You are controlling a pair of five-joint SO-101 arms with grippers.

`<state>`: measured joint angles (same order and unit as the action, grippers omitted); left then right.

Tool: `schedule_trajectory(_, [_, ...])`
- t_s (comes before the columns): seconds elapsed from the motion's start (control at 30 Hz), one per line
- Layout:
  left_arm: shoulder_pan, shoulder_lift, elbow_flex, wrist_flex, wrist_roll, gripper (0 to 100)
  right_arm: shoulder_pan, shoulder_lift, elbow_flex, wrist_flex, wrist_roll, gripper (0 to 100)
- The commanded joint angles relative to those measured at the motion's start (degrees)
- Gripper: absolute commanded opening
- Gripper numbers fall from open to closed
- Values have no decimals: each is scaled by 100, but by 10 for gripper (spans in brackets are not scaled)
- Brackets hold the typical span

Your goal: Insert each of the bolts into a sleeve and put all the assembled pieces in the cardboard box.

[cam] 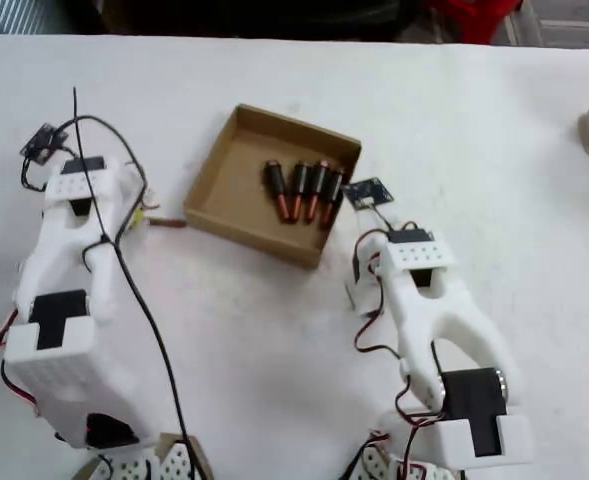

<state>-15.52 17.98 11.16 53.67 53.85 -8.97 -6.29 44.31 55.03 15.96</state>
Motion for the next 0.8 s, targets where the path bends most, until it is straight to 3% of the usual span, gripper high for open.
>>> schedule_trajectory(0.0, [207, -400, -308, -9, 237, 224, -4, -224, -35, -48, 62, 17])
schedule_trajectory(0.2, [101, -374, -290, -220, 352, 152, -13, -224, 18, -127, 70, 17])
schedule_trajectory(0.77, [-215, 884, -1002, 88, 484, 173, -13, -224, 26, -127, 70, 17])
